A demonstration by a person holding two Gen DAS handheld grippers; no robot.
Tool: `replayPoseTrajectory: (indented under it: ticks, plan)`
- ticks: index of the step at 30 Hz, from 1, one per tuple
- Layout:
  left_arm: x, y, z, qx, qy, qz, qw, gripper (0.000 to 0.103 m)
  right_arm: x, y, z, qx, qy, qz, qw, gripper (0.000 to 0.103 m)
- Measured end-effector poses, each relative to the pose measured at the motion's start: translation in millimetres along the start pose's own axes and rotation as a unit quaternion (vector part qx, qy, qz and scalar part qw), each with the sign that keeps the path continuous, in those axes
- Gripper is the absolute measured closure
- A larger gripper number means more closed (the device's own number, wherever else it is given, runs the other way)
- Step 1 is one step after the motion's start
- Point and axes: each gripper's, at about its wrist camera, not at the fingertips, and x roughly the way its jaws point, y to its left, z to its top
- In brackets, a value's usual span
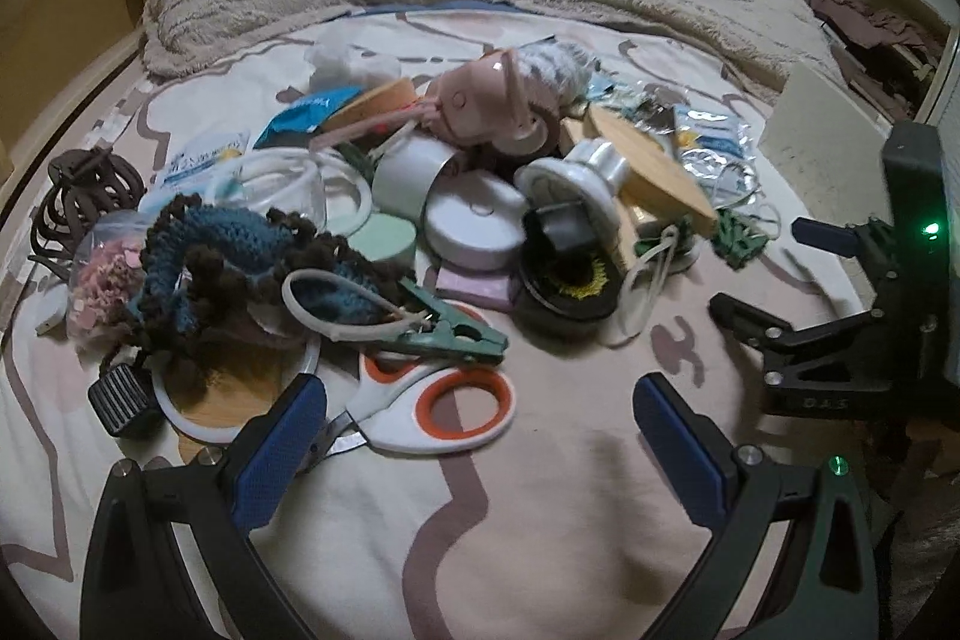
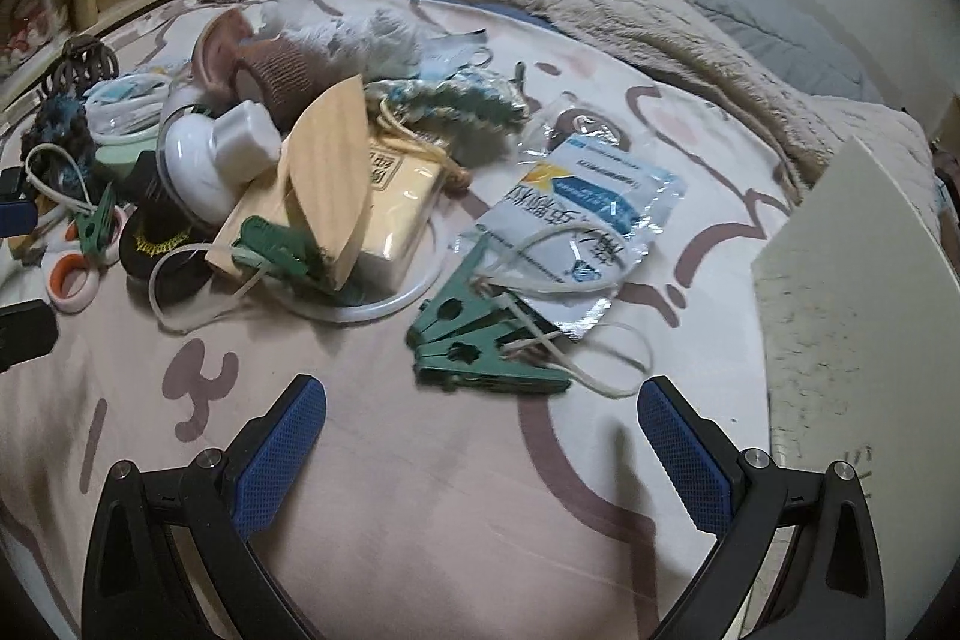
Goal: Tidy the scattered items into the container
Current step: 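Move the right tool toward the green clothes-peg beside the plastic bag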
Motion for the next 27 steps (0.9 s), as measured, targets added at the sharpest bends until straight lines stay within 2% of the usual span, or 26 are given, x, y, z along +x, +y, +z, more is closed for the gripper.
replayPoseTrajectory:
  ticks: [3, 8, 15, 21, 24, 27]
  plan:
    - [7.1, 1.8, -0.4, -0.005, 0.009, 0.008, 0.9999, 0.000, 3.4, -5.5, -1.4, 0.013, 0.010, 0.018, 1.000, 0.000]
    - [15.3, 2.3, -1.3, -0.007, 0.016, 0.020, 0.9997, 0.000, 12.5, -21.4, -4.2, 0.057, 0.030, 0.075, 0.995, 0.000]
    - [22.4, -1.6, -1.5, 0.005, 0.024, 0.033, 0.9991, 0.000, 10.6, -17.9, -6.6, 0.054, 0.030, 0.073, 0.995, 0.000]
    - [16.6, -18.7, -7.3, 0.027, 0.036, -0.023, 0.9987, 0.000, 12.7, -21.3, -7.9, 0.061, 0.034, 0.087, 0.994, 0.000]
    - [16.4, -29.2, -10.4, 0.052, 0.042, -0.034, 0.9972, 0.000, 14.8, -23.2, -6.7, 0.061, 0.035, 0.088, 0.994, 0.000]
    - [13.8, -30.8, -11.7, 0.056, 0.048, -0.059, 0.9955, 0.000, 15.6, -24.1, -6.9, 0.061, 0.033, 0.089, 0.994, 0.000]
